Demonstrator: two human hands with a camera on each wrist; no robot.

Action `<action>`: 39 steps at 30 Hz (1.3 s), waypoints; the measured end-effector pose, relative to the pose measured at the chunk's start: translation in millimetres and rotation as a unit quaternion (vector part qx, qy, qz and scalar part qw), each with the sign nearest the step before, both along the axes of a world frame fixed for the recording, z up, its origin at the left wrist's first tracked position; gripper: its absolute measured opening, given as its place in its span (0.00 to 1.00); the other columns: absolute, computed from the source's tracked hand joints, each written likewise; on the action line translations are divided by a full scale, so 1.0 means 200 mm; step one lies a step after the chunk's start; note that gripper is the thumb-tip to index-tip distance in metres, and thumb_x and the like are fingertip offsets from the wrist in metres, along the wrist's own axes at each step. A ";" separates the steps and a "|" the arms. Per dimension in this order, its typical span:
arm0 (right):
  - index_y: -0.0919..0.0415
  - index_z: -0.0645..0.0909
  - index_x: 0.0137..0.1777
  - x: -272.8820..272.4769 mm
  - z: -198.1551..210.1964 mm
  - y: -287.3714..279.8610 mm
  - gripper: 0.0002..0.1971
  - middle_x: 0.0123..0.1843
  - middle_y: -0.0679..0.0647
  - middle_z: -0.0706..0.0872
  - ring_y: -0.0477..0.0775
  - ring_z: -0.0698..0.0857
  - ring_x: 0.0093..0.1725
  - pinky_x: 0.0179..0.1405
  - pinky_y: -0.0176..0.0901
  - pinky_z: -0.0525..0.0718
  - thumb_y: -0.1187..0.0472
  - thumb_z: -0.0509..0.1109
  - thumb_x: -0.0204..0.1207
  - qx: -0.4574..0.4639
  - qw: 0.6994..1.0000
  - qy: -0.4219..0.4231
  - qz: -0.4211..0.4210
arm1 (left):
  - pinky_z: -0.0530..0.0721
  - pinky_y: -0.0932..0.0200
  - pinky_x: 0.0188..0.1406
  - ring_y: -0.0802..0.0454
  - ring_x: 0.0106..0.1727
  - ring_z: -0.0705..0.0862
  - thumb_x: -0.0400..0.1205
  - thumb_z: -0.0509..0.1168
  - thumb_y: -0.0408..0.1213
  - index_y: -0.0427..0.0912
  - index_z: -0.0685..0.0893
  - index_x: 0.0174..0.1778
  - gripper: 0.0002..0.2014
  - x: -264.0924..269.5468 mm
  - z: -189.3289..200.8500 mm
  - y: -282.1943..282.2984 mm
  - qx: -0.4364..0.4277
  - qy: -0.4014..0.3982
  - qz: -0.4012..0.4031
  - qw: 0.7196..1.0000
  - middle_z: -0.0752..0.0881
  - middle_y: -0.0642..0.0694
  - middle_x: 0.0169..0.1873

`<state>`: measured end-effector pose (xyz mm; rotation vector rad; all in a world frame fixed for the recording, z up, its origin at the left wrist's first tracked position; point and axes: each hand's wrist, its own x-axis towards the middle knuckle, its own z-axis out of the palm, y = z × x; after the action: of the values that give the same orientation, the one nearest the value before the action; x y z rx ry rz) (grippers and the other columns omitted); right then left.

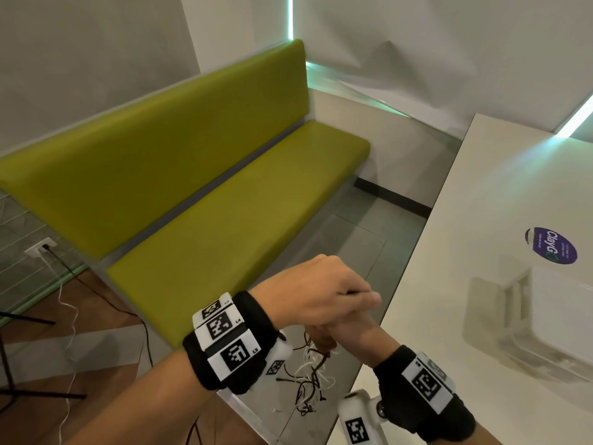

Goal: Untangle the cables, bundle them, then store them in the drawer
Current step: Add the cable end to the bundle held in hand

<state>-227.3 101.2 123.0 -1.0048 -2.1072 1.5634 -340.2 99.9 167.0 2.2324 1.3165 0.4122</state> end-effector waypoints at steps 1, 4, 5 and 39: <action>0.56 0.66 0.19 -0.01 -0.01 -0.01 0.18 0.21 0.49 0.72 0.39 0.75 0.18 0.22 0.27 0.68 0.64 0.56 0.72 0.013 1.000 -0.012 -0.011 | 0.83 0.48 0.46 0.52 0.41 0.86 0.82 0.50 0.61 0.42 0.85 0.41 0.28 0.00 0.00 0.00 -0.004 0.000 0.000 1.000 0.88 0.49 0.36; 0.54 0.64 0.20 -0.01 0.00 -0.01 0.16 0.17 0.43 0.67 0.40 0.65 0.15 0.17 0.29 0.62 0.64 0.55 0.69 -0.039 0.997 0.060 -0.039 | 0.77 0.53 0.68 0.63 0.63 0.82 0.84 0.49 0.61 0.57 0.83 0.66 0.24 -0.03 0.03 0.00 -0.052 -0.054 0.008 0.997 0.86 0.59 0.62; 0.52 0.65 0.20 0.00 0.01 -0.01 0.16 0.17 0.43 0.66 0.41 0.62 0.16 0.17 0.33 0.60 0.62 0.57 0.69 -0.091 0.988 0.109 -0.063 | 0.73 0.55 0.73 0.66 0.70 0.77 0.84 0.50 0.61 0.64 0.74 0.74 0.23 -0.06 0.04 -0.01 -0.073 -0.123 0.021 0.989 0.80 0.62 0.70; 0.53 0.58 0.25 0.31 0.25 0.06 0.23 0.20 0.44 0.58 0.46 0.55 0.20 0.25 0.45 0.52 0.53 0.67 0.74 -0.141 0.931 0.304 -0.143 | 0.69 0.70 0.22 0.61 0.18 0.76 0.80 0.69 0.48 0.56 0.78 0.17 0.23 -0.16 -0.86 0.08 -0.100 -0.086 0.175 0.976 0.79 0.63 0.15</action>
<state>-165.2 113.7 172.0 -0.7329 -1.2872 1.7631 -372.7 115.2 -5.2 1.7619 1.5832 0.5579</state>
